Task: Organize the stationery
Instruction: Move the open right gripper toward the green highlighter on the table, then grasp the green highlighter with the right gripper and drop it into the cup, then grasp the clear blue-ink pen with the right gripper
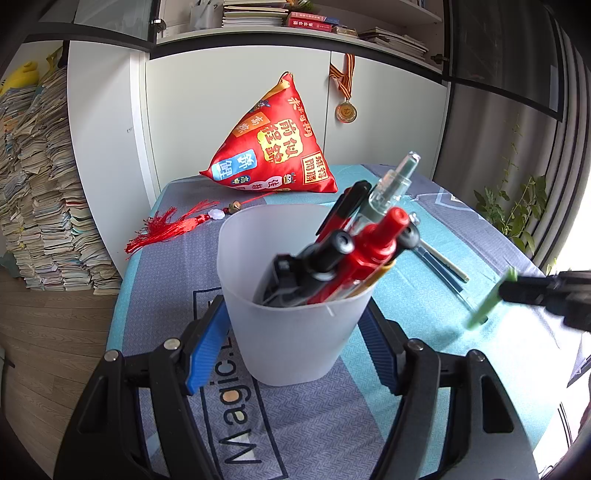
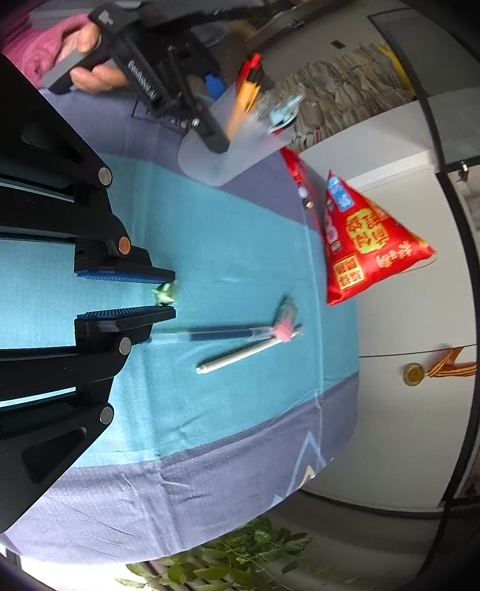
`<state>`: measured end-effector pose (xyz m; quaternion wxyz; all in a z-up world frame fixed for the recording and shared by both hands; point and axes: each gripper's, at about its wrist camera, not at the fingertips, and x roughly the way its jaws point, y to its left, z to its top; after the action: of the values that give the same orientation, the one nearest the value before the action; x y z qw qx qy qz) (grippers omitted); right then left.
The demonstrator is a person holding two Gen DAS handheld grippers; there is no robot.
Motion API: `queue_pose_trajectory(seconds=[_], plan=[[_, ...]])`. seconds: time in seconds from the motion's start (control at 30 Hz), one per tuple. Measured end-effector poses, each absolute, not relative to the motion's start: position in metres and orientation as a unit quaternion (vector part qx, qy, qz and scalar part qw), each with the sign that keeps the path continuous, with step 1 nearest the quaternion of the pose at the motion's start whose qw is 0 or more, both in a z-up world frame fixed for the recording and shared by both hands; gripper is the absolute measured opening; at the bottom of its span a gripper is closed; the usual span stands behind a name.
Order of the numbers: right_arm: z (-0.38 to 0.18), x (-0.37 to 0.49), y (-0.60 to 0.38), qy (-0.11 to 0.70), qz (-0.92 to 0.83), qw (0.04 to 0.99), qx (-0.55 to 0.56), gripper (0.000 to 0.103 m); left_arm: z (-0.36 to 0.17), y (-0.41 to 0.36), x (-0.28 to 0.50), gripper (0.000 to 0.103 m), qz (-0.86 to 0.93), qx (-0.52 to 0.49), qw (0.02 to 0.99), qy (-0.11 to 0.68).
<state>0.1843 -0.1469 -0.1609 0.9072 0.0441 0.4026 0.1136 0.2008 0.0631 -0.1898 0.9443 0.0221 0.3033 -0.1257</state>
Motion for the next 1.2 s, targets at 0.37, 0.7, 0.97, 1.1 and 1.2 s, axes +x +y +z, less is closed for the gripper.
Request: queue_pose_trajectory(seconds=[0.37,0.7,0.97,1.1,1.2], plan=[[-0.059,0.188,-0.099,0.3,0.22,0.927,0.047,0.013,-0.19,0.063,0.201,0.07,-0.126,0.022,0.944,0.303],[-0.053,0.231,-0.03,0.32,0.279,0.905,0.01,0.012,-0.192,0.065,0.2,0.07,-0.126,0.019,0.944,0.306],[-0.084,0.241,-0.031,0.365,0.267,0.892,0.009,0.013,-0.191,0.065,0.201,0.07,-0.125,0.02,0.943,0.307],[-0.075,0.228,-0.056,0.35,0.257,0.9,0.037,0.013,-0.192,0.066,0.201,0.07,-0.126,0.02,0.943,0.307],[-0.073,0.217,-0.084,0.339,0.241,0.908,0.047,0.013,-0.192,0.066,0.201,0.07,-0.126,0.02,0.943,0.307]])
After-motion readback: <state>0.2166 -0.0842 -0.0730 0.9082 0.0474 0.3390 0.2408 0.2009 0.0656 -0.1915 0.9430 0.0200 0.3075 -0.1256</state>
